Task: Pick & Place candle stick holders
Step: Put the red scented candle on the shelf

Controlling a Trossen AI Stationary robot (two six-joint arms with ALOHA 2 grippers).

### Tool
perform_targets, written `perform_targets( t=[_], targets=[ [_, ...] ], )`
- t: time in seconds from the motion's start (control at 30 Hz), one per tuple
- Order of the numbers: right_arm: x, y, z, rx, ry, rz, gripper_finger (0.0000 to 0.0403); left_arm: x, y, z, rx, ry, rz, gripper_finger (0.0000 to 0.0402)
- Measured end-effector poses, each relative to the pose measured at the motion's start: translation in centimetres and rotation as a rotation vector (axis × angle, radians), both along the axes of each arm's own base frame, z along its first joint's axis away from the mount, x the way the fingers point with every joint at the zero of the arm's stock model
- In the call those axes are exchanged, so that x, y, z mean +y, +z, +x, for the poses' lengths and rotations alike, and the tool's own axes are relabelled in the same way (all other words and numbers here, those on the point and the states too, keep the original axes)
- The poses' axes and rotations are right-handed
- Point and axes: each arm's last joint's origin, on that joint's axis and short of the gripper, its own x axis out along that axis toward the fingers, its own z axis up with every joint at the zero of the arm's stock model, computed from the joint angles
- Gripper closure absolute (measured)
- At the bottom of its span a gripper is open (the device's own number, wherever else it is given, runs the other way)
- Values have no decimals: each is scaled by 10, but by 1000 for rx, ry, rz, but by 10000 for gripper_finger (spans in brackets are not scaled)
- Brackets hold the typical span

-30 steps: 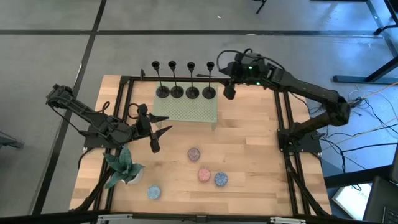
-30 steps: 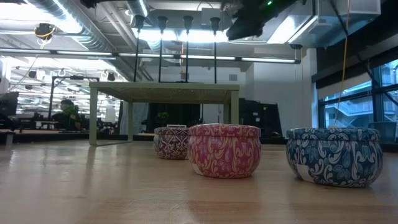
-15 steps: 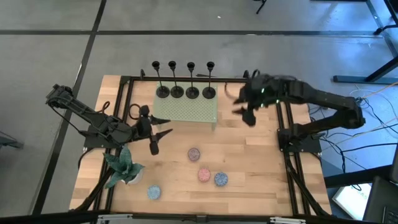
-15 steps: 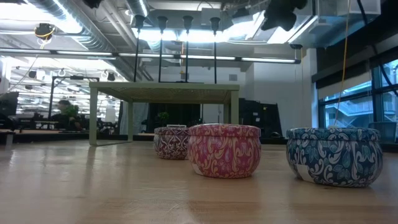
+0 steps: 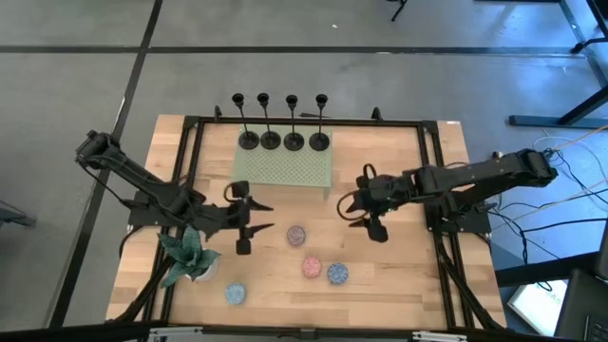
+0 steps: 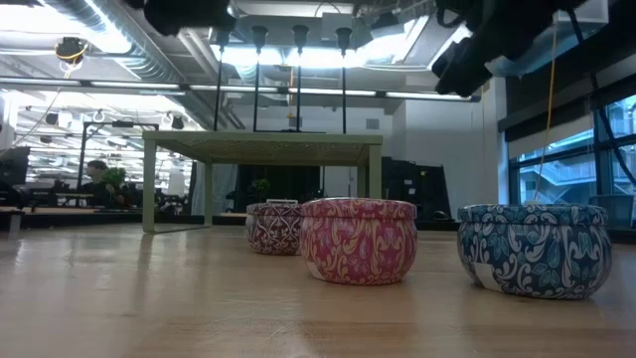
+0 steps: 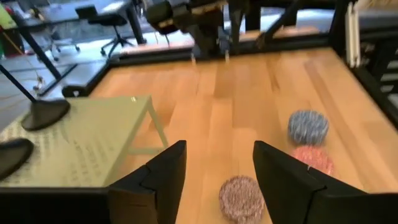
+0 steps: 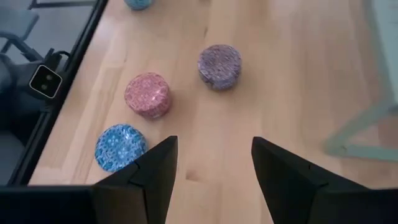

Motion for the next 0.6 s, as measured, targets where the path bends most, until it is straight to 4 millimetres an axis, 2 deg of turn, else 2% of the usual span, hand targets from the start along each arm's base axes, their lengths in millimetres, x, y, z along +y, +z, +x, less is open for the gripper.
perform_targets(
  t=[0.23, 0.6],
  targets=[
    [3, -18, 0, -63, 19, 0, 191, -9, -15, 13, 40, -70, -43, 164],
    [3, -16, 1, -89, 33, -13, 191, -21, -57, 50, 75, -66, -159, 107]
  ],
)
